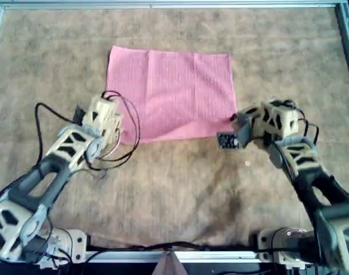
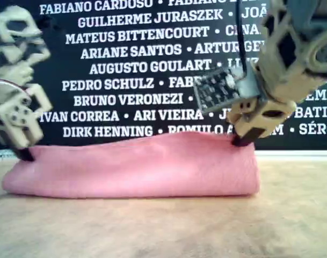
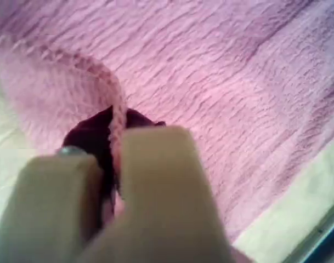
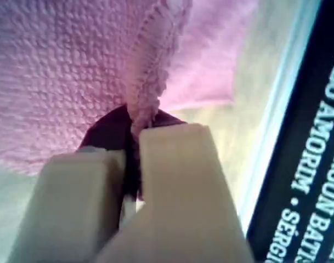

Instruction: Fold a cloth

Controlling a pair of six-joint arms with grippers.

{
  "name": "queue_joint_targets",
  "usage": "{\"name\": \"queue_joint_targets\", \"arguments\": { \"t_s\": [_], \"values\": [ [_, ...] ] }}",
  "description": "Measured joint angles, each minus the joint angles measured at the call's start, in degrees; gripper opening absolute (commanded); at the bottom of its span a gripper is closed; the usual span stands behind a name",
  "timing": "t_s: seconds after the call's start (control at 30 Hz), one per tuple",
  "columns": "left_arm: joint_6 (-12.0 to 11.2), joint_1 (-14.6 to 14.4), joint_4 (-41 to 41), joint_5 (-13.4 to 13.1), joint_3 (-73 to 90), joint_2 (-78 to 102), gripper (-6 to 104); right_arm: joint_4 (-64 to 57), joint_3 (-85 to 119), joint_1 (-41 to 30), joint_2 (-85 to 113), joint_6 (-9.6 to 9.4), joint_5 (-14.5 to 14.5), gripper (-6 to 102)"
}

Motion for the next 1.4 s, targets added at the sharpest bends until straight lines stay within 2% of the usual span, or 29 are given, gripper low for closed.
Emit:
{"name": "queue_joint_targets", "arguments": {
  "t_s": [0.13, 0.27, 0.4, 0.57, 0.87, 1.07, 1.4],
  "values": [
    [0.35, 1.58, 0.00, 0.00, -8.61, -8.70, 2, -3.43, -6.86, -0.62, -10.20, -0.09, 0.00, 1],
    [0.35, 5.80, 0.00, 0.00, -18.72, -17.49, 2, -4.39, -14.94, -0.18, -17.31, -0.09, 0.00, 1],
    [0.35, 8.00, 0.00, 0.00, -28.39, -26.02, 2, -4.48, -24.61, -0.09, -23.47, -0.09, 0.00, 1],
    [0.70, 8.35, 0.00, 0.00, -41.22, -34.63, 2, -4.48, -35.51, -0.26, -31.11, -0.09, 0.00, 1],
    [6.42, 9.05, 0.00, 0.00, -61.17, -46.76, 2, -4.48, -52.91, -0.79, -43.15, -0.09, 0.18, 1],
    [7.03, 11.16, 0.00, 0.00, -71.28, -53.53, 2, -4.48, -63.63, -2.72, -49.75, -0.09, 0.18, 1],
    [7.03, 11.25, 0.00, 0.00, -84.11, -62.31, 5, -4.48, -68.38, -2.81, -56.87, -0.09, 0.18, 1]
  ]
}}
